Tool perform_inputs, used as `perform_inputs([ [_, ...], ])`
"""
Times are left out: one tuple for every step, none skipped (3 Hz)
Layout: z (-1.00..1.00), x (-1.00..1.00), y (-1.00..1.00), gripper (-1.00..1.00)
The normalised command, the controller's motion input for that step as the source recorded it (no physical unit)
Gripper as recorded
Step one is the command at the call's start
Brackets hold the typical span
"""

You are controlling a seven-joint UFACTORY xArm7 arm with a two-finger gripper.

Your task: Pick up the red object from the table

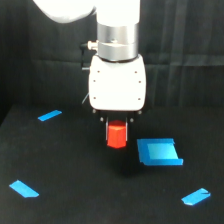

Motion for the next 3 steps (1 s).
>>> perform_inputs([
  [0.97,0.11,0.07,-1.0],
  [0.61,-0.14,-0.1,-1.0],
  [0.09,0.0,0.03,-1.0],
])
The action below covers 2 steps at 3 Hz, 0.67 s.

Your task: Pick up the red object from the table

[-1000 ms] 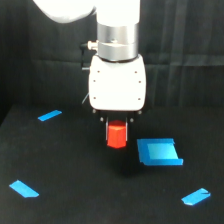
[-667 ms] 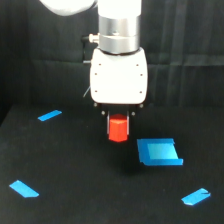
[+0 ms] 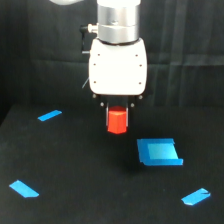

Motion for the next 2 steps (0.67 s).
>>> perform_inputs([
  [0.11,0.03,0.06,-1.0],
  [-0.02,0.03,0.03,-1.0],
])
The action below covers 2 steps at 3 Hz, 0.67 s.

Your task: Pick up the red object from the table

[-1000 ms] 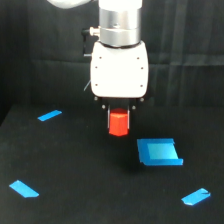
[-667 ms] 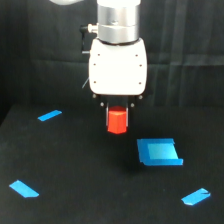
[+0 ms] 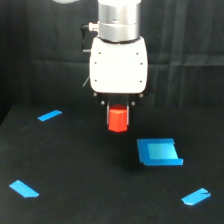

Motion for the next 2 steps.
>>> perform_inputs([
  [0.0,-0.04,0.04,-1.0],
  [0.02,0.04,0.08,-0.94],
])
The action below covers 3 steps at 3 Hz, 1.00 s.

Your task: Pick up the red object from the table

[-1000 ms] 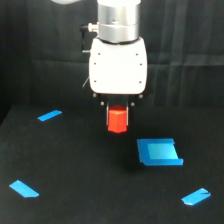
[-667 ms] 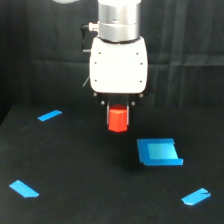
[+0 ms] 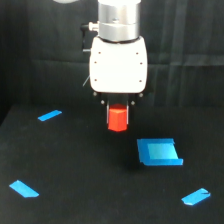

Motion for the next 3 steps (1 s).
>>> perform_inputs([
  [0.08,0.01,0.03,-0.98],
  [0.12,0.04,0.07,-1.0],
  [0.16,0.02,0.02,-0.91],
])
